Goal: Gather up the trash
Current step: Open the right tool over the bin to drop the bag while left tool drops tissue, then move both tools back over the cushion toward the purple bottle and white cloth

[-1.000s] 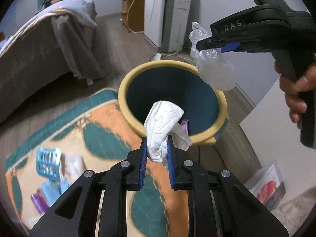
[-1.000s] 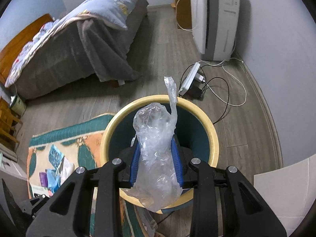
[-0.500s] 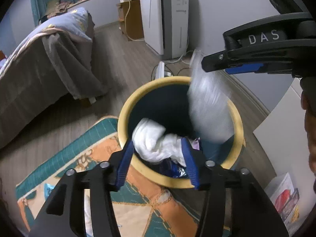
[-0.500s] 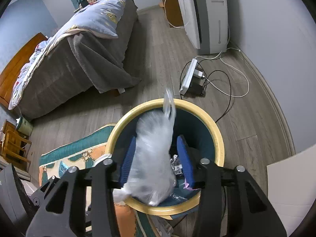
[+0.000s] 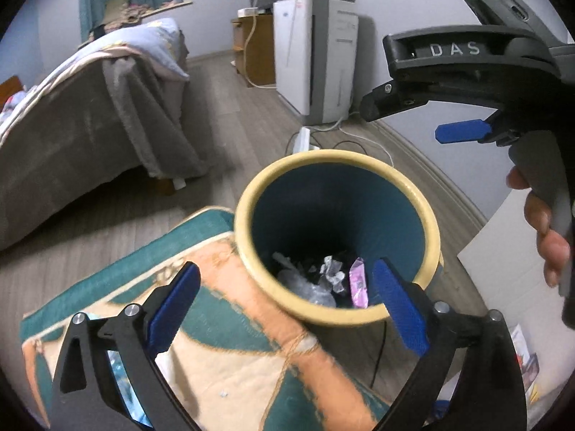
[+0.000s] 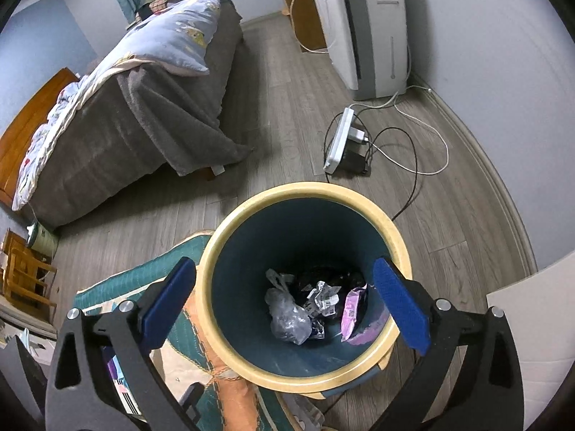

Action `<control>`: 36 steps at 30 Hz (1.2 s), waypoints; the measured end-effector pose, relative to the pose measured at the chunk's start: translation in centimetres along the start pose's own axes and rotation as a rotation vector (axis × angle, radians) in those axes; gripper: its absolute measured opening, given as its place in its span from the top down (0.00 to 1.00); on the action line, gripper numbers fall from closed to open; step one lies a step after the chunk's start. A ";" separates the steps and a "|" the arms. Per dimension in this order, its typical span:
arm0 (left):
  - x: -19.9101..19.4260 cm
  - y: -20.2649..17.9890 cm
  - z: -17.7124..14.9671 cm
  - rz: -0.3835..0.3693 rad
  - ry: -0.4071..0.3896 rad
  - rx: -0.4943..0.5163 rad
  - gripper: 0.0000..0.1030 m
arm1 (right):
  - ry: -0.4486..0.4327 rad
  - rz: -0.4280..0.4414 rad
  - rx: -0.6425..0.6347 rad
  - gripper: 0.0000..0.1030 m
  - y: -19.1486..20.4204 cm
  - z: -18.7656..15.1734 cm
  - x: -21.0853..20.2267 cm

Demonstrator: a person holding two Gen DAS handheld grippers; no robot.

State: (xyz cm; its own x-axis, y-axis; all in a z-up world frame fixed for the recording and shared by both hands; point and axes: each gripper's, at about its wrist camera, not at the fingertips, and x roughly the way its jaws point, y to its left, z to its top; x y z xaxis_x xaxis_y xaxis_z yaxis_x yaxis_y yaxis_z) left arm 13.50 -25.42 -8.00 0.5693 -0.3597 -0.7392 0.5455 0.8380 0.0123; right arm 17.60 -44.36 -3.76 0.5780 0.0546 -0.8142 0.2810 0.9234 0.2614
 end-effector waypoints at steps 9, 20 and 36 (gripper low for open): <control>-7.6 5.9 -2.1 0.076 -0.031 -0.036 0.07 | -0.034 0.027 -0.156 0.06 6.1 -0.8 -1.1; -16.8 15.8 -6.9 0.253 -0.057 -0.265 0.05 | -0.023 0.122 -0.267 0.06 14.0 -3.9 -1.9; -16.3 20.9 -11.1 0.327 0.011 -0.262 0.05 | 0.139 0.060 -0.483 0.06 21.9 -11.0 3.2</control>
State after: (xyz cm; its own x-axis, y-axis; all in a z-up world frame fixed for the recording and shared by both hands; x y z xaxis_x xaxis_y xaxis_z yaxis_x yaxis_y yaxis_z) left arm 8.77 2.54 -3.13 0.6789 -0.0544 -0.7322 0.1615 0.9839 0.0766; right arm 17.17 -19.75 -6.37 0.4658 0.1324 -0.8749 -0.1554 0.9856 0.0664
